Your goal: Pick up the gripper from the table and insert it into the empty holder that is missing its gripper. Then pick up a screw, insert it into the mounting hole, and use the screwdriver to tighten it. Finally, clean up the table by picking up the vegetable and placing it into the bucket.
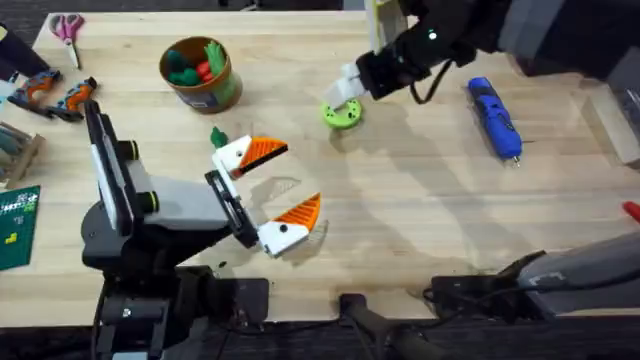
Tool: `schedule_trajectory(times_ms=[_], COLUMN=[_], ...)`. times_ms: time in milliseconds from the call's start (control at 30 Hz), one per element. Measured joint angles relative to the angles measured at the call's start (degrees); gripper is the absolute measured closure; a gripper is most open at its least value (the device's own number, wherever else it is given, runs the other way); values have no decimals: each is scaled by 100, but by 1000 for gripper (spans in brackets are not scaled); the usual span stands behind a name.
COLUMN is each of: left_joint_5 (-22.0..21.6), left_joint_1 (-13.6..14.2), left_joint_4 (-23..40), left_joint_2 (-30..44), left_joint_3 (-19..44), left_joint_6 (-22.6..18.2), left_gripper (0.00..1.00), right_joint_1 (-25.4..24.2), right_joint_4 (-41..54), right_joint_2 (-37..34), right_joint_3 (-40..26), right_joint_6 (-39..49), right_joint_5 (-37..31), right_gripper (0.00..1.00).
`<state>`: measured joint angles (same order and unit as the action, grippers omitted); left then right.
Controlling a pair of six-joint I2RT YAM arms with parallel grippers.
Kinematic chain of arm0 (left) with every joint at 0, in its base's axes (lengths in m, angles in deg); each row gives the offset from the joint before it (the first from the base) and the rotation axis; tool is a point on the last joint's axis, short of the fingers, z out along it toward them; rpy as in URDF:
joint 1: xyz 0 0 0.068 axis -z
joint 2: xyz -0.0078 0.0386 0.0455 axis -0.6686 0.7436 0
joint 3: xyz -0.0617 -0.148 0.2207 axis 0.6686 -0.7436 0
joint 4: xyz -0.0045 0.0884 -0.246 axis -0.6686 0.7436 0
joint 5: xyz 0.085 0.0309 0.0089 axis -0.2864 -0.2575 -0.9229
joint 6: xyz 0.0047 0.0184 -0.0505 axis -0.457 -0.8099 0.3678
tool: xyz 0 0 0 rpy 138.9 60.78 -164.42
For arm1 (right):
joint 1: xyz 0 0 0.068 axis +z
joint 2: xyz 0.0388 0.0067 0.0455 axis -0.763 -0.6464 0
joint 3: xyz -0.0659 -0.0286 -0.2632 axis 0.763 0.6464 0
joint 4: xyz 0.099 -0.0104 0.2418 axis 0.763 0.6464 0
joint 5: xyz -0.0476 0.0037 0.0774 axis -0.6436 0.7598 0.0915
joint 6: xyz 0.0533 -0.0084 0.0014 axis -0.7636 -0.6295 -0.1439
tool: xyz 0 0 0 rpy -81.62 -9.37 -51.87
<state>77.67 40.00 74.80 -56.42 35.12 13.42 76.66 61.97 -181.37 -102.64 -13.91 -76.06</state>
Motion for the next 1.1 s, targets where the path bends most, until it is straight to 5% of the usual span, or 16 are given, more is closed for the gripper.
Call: schedule_trajectory(times_ms=[633,700,867,1100], left_joint_5=[1,1,1,1], left_joint_1=[0,0,0,0], left_joint_4=[0,0,0,0], left_joint_2=[0,0,0,0], left_joint_3=[0,0,0,0], left_joint_6=[0,0,0,0], left_gripper=[28,28,28,28], right_joint_1=[184,232,294,297], right_joint_4=[18,-43,-203,-336], right_joint_2=[-650,-762,-920,-1015], right_joint_3=[49,63,63,63], right_joint_6=[-134,-132,-139,-158], right_joint_5=[-326,-326,-326,-328], right_gripper=[27,76,381,419])
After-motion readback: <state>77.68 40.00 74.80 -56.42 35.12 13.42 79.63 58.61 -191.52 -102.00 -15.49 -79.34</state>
